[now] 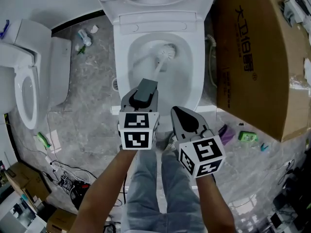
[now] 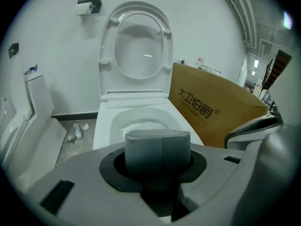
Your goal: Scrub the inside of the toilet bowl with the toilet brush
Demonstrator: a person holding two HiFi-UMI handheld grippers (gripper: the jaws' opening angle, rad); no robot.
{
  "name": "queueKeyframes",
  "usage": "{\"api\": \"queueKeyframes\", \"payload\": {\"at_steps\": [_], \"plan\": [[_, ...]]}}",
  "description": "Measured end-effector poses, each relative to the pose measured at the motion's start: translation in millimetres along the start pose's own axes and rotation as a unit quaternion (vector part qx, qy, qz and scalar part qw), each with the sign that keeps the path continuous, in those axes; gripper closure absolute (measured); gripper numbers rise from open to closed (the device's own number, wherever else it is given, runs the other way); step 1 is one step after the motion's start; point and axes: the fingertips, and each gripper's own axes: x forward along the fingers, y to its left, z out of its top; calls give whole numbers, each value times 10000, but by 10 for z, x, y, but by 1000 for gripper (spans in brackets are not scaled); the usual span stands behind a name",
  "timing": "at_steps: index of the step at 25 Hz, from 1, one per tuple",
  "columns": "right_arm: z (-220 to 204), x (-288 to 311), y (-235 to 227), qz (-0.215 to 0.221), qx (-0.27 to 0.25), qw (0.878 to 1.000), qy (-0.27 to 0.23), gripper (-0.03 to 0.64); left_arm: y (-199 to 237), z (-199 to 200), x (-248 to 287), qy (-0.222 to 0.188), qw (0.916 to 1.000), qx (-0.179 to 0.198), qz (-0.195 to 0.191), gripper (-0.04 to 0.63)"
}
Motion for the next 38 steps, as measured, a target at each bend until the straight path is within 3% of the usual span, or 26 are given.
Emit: {"api": "queueKeyframes", "payload": {"at_steps": [12, 25, 38], "plan": [[-47, -28, 95, 216, -241, 9994, 116, 620, 468, -217, -306, 122, 9966, -319, 756, 437], [82, -70, 46, 307, -279, 9991, 78, 620, 358, -551, -718, 662, 9923, -465, 939, 437], [217, -127, 38, 183, -316, 9993, 12, 620, 76, -833, -1034, 1083, 9905, -482, 701, 437]]}}
